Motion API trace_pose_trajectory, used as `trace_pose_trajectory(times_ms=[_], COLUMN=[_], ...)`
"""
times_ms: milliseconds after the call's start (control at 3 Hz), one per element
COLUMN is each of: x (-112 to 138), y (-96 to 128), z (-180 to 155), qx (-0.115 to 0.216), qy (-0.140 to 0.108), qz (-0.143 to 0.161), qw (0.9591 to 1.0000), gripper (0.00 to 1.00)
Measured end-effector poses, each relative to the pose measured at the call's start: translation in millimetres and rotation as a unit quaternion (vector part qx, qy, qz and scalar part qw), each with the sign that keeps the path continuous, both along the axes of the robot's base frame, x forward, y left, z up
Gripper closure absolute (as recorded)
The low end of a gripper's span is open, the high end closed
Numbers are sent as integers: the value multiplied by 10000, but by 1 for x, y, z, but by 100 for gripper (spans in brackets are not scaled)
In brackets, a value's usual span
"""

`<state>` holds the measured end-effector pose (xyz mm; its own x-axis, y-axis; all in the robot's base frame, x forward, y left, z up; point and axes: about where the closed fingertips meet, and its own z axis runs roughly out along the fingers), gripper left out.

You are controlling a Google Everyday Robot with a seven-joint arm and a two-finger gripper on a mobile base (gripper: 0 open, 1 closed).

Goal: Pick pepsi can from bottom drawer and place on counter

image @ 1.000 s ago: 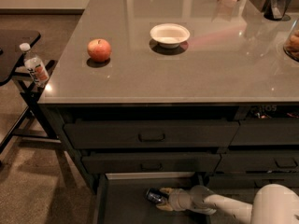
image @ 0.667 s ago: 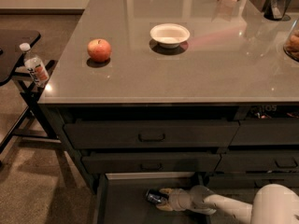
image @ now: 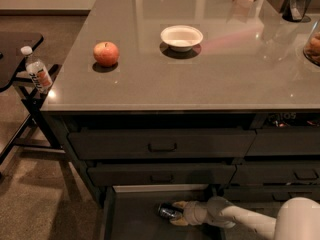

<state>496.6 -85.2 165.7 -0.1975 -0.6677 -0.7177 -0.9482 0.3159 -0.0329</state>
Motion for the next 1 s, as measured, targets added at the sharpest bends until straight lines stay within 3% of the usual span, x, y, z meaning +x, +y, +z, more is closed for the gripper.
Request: trace_pose_trajectory(times_ms=[1000], x=[-9], y=[-85], z=[114], qx=[111], qy=[-260], qz=[-42], qw=[9996], gripper=[100])
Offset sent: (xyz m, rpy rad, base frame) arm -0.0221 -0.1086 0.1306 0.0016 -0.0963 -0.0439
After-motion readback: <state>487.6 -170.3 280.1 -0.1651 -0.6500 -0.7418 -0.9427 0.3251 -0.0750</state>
